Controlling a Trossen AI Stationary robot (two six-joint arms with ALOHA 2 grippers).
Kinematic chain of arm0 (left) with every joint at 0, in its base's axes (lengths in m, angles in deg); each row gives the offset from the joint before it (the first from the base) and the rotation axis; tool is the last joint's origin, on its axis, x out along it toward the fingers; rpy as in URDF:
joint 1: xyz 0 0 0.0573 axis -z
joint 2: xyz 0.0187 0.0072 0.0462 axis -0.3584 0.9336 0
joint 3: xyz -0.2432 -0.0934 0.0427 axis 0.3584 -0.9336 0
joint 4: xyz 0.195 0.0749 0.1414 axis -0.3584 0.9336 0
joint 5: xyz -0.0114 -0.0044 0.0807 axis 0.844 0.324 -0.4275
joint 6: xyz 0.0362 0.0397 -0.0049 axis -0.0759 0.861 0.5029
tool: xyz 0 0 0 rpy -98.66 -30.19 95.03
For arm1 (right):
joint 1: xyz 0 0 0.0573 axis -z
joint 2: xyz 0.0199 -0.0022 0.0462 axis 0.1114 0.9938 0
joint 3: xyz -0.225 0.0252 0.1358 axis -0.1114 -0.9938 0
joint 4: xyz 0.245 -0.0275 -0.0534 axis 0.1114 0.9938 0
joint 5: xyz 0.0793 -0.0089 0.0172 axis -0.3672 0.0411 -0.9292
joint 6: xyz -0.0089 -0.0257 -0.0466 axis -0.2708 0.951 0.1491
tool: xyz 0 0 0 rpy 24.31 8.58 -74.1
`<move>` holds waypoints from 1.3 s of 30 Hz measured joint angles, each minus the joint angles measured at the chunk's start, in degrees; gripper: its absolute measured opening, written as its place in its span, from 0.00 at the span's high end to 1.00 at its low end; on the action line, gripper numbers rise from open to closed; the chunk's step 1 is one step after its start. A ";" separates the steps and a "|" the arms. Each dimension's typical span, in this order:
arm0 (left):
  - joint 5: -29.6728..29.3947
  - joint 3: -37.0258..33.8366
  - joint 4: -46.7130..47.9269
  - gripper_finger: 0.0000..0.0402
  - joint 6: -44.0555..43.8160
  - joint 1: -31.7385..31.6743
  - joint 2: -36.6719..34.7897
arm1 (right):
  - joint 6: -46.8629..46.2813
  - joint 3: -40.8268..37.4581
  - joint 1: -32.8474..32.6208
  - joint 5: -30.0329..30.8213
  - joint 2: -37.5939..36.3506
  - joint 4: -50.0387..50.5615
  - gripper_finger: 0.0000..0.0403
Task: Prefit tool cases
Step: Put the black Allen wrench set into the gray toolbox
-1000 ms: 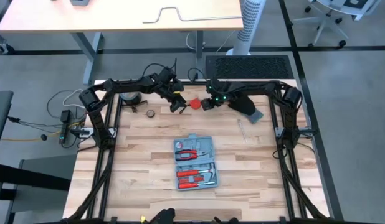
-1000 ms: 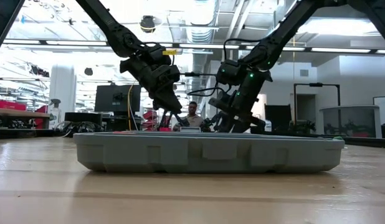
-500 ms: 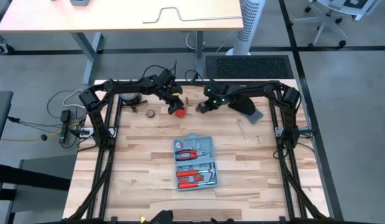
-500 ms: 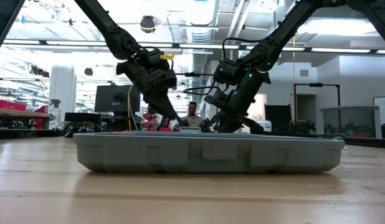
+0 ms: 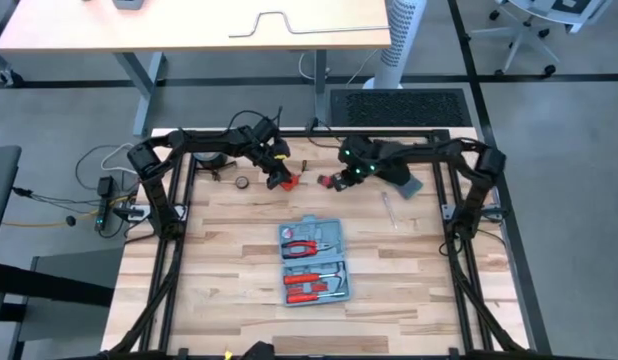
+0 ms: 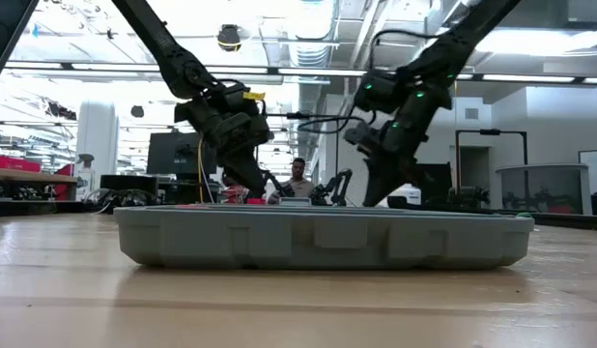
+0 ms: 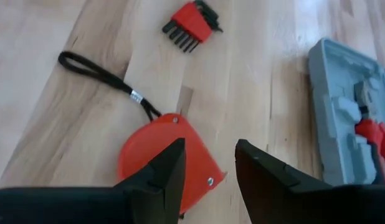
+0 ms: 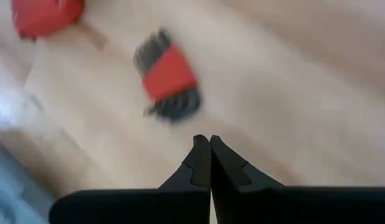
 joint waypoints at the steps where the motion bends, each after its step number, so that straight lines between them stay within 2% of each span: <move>1: 0.40 0.00 -0.43 0.68 -0.43 0.08 0.00 | -0.73 -1.82 -0.47 0.31 -1.29 -0.91 1.00; 5: 1.55 0.00 -3.83 0.68 -2.98 1.39 0.00 | -5.39 -9.49 -2.19 1.49 -6.38 -8.79 0.98; 9: 1.78 0.00 -9.69 0.68 -5.51 4.77 0.00 | -9.39 -14.61 -3.31 3.09 -9.88 -17.57 0.90; 12: 0.84 0.00 -13.37 0.68 -5.58 7.80 0.00 | -10.93 -16.05 -3.70 4.08 -10.96 -20.67 0.82; 16: -3.83 0.00 -15.47 0.68 -5.46 10.61 0.00 | -11.10 -16.05 -3.68 4.12 -11.11 -20.57 0.74; 19: -3.56 0.00 -15.77 0.68 -6.24 11.09 0.00 | -11.25 -16.05 -4.10 4.38 -11.07 -20.55 0.71; 31: 0.84 0.00 -15.83 0.68 -11.91 11.21 0.00 | -14.33 -16.01 -8.72 4.37 -10.70 -23.69 0.70; 39: 0.96 0.00 -15.85 0.68 -13.10 12.20 0.00 | -18.36 -15.96 -13.84 4.34 -10.72 -27.82 0.70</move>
